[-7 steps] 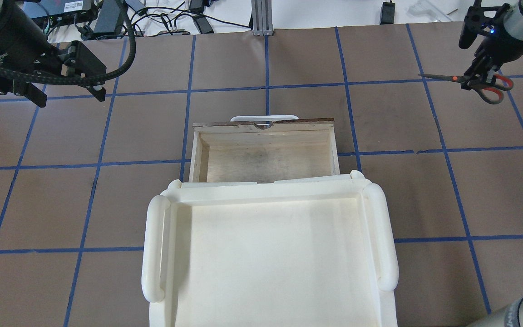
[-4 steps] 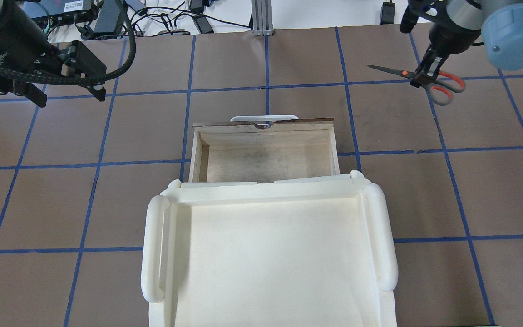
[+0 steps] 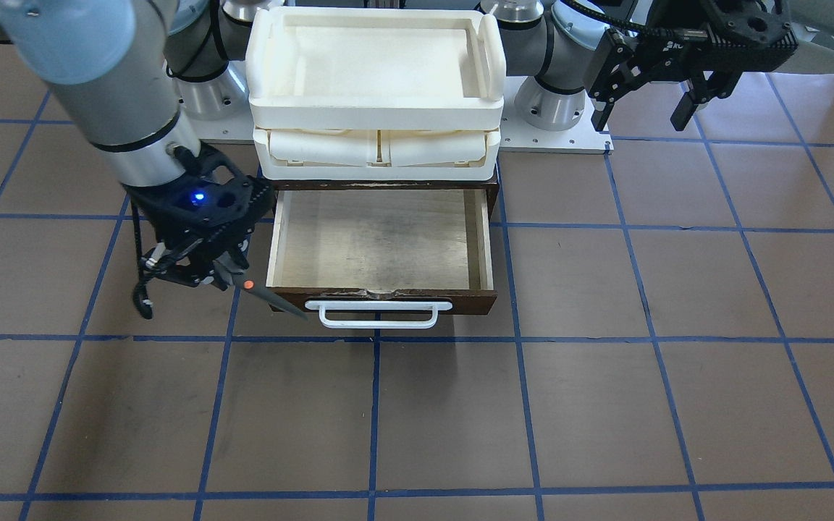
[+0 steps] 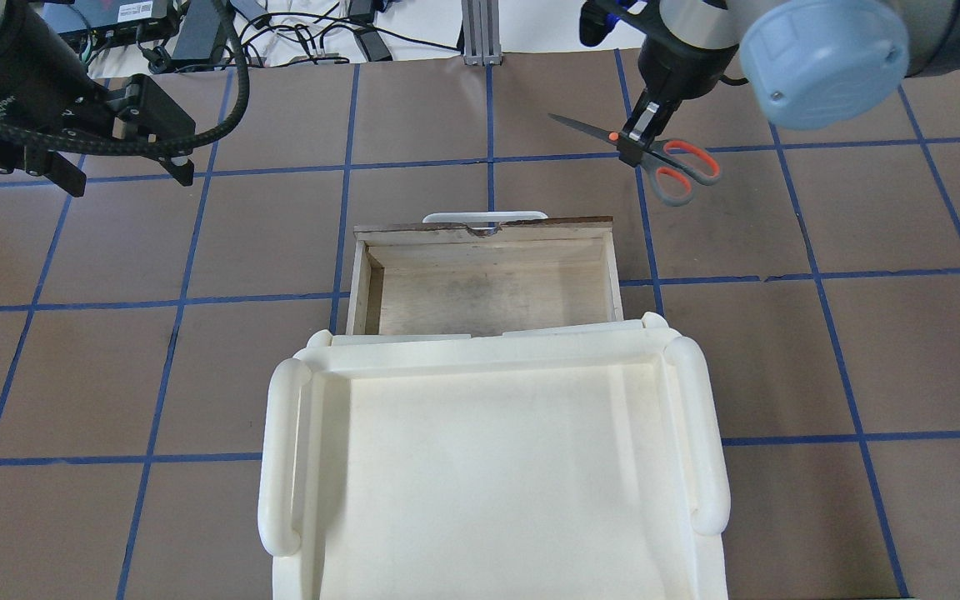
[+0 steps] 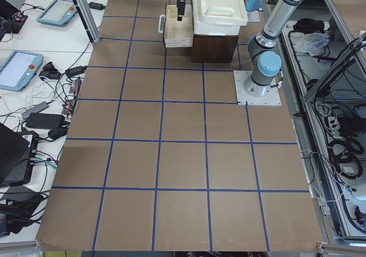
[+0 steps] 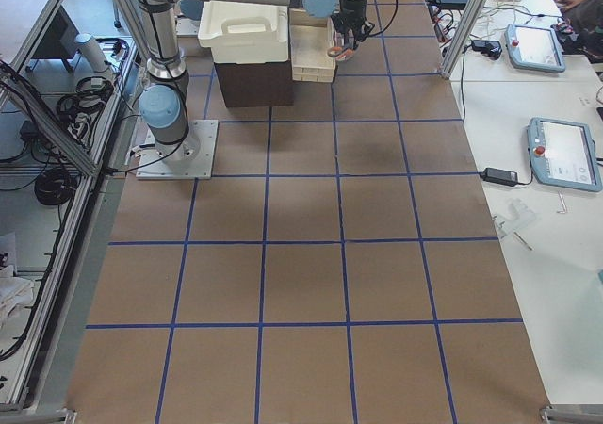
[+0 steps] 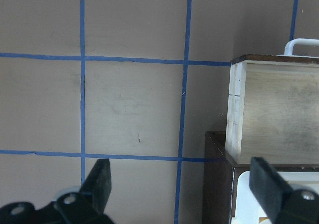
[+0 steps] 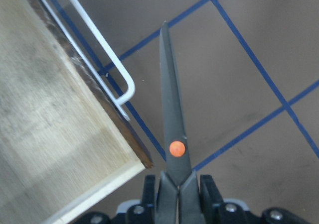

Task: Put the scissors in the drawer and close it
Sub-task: 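Lift the scissors with the right gripper and carry them over the drawer, then lower the scissors into the open drawer and open the right gripper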

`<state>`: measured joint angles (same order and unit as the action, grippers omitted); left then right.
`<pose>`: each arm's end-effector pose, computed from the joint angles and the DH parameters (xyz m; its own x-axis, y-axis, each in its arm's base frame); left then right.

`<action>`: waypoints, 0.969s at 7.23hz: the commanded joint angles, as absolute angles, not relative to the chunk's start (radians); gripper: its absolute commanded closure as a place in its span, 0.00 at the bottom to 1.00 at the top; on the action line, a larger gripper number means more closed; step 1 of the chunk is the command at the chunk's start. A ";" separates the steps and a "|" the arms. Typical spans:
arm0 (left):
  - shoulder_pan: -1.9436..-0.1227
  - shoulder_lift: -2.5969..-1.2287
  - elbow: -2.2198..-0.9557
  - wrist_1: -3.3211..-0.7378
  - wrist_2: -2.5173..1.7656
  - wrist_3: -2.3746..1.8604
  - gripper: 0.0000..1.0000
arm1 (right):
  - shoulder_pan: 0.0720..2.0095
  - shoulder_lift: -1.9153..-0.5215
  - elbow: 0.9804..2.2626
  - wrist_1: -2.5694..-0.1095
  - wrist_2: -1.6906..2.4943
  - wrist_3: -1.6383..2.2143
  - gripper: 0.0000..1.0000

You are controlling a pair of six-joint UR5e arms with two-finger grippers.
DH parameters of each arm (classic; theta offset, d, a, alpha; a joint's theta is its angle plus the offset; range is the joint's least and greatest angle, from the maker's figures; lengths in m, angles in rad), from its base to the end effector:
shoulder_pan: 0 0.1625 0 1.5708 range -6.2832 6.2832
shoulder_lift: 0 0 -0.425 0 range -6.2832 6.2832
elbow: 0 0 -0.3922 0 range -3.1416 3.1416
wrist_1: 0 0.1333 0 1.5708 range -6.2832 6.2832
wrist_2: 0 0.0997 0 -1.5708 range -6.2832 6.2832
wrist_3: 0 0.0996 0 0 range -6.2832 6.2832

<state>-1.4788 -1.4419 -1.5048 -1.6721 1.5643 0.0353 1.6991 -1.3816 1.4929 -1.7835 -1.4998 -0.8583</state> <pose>-0.0931 -0.4492 0.5701 -0.9984 -0.0562 0.0032 -0.0563 0.9940 -0.0936 0.2133 -0.5562 0.4476 -0.5498 -0.8347 0.0305 -0.8311 0.5431 -0.1196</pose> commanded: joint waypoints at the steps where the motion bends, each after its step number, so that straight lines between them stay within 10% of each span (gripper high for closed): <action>1: -1.479 -1.442 -1.505 -1.672 1.565 0.035 0.00 | 1.845 -1.350 1.493 -1.784 -1.543 -0.847 1.00; 7: -1.479 -1.442 -1.505 -1.674 1.565 0.035 0.00 | 1.990 -1.305 1.543 -1.883 -1.528 -1.070 1.00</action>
<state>-1.4787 -1.4419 -1.5048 -1.6730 1.5646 0.0353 1.9788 -1.3118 1.5164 -1.8563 -1.5247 -0.9594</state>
